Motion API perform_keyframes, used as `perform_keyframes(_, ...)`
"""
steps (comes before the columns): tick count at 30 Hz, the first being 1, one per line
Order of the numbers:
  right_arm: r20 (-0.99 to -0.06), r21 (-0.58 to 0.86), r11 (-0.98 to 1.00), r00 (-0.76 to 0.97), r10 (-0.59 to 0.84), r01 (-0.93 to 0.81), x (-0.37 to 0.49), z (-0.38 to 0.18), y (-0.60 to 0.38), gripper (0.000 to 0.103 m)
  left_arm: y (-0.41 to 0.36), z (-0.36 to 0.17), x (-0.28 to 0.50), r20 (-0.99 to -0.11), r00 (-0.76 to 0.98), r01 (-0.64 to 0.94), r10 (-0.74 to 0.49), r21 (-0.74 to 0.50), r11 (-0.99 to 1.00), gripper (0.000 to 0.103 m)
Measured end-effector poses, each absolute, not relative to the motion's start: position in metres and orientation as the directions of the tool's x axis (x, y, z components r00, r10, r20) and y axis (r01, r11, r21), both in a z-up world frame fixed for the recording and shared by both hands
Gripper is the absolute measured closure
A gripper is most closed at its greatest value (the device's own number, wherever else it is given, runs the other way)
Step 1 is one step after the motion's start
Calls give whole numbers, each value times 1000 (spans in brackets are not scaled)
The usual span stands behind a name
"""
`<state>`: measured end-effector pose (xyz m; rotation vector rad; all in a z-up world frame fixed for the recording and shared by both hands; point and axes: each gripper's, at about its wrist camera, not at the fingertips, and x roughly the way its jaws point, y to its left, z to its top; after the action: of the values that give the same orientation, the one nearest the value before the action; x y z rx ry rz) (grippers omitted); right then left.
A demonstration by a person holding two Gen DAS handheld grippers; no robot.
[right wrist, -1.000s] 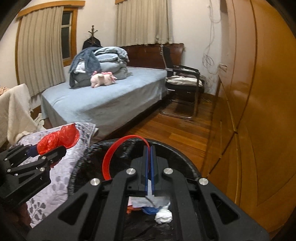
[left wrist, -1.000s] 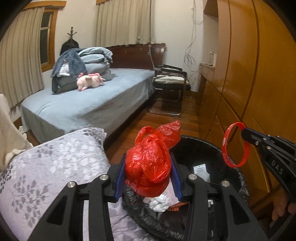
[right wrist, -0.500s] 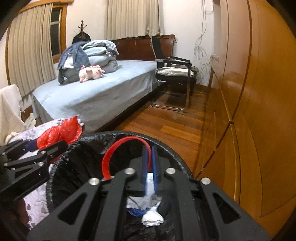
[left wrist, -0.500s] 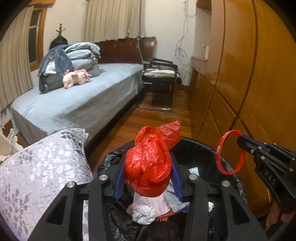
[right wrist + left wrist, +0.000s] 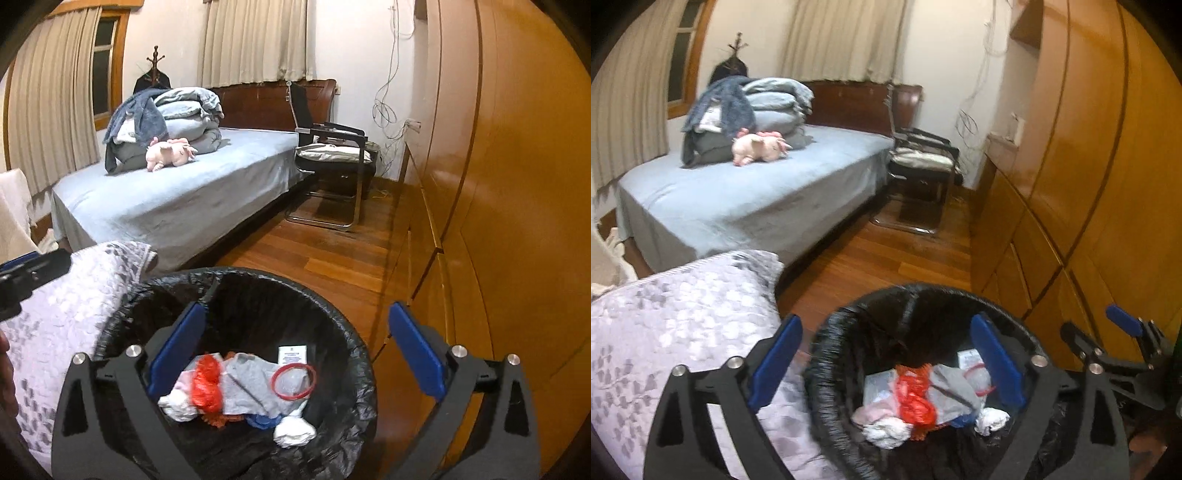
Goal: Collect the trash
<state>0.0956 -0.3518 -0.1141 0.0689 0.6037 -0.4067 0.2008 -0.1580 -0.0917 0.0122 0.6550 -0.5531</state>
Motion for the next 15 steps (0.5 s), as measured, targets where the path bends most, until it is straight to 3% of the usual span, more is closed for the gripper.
perform_keyframes(15, -570, -19, 973, 797, -198, 229, 47, -59, -266, 5, -70, -47, 132, -569, 753, 373, -330, -44, 927, 6)
